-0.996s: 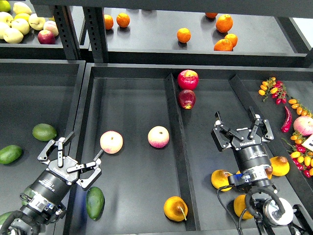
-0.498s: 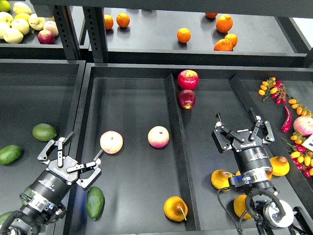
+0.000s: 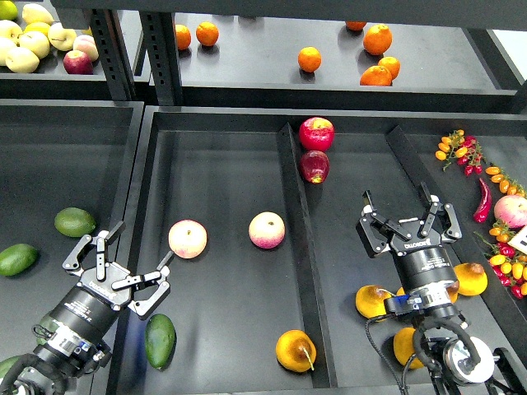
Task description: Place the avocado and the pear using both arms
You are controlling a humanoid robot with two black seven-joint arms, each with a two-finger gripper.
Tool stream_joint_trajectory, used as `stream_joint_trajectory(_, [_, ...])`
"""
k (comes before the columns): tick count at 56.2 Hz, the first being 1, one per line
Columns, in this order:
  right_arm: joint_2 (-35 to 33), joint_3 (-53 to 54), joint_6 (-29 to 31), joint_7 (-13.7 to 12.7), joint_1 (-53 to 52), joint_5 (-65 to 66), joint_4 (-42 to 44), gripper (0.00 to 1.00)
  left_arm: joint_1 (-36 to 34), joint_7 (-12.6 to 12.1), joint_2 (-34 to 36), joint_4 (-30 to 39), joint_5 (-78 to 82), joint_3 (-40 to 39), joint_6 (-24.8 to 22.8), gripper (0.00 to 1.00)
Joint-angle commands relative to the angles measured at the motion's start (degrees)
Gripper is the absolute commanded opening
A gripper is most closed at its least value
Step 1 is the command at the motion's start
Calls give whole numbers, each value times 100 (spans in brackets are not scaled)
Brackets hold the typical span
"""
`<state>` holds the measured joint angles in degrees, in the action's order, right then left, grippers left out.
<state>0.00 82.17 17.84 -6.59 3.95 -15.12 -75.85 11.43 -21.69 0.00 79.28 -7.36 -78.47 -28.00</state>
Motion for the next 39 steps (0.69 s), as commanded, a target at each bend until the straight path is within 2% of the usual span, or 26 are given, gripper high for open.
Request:
stream_joint_trajectory(1, [0,0,0,0,1,0,0,100,-9,358,0,0,-2,-2,0,100])
stream_joint_trajectory(7, [0,0,0,0,1,0,0,100,-26,886,0,0,-11,24,0,100])
stream_joint_trajectory(10, [0,0,0,0,0,0,0,100,-44,956,0,0,-19,51,0,100])
stream_joint_trajectory(15, [0,0,0,0,1,0,0,100,-105,904,0,-9,-55,95,0,100])
stream_joint_trajectory(22, [0,0,0,0,1,0,0,100,-693,640,0,-9,-37,60,0,100])
stream_joint_trajectory(23, [0,0,0,0,1,9,0,100,-1086,466,77,-26,6,51,0,100])
stream_joint_trajectory(29, [0,0,0,-9,1,9,0,100,-1880,183,816,-114,16,182,0,100])
stream_joint_trajectory(35, [0,0,0,-17,1,9,0,100,-2416,-142,1546,-202,7,674,0,100])
stream_joint_trajectory(39, [0,9,0,-26,1,9,0,100,-2821,-520,2108,-211,16,1166,0,100])
